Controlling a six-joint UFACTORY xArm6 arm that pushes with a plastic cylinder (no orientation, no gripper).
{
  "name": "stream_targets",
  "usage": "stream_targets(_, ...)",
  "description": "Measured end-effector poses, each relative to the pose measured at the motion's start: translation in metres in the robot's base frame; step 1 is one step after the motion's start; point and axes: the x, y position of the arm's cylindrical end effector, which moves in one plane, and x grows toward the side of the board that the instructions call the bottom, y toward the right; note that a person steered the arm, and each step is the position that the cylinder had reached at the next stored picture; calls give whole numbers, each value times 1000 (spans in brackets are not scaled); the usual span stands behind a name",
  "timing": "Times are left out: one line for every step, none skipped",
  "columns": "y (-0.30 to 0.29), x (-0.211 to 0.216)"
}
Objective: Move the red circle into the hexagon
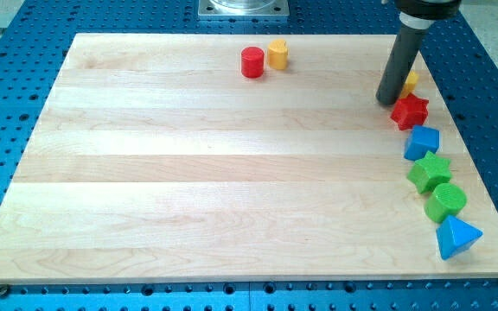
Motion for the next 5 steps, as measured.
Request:
stream_targets(-26, -10)
stream_targets(-136, 0)
stream_targets(-285, -4)
stream_targets(-284, -45)
stream_targets(-262, -58)
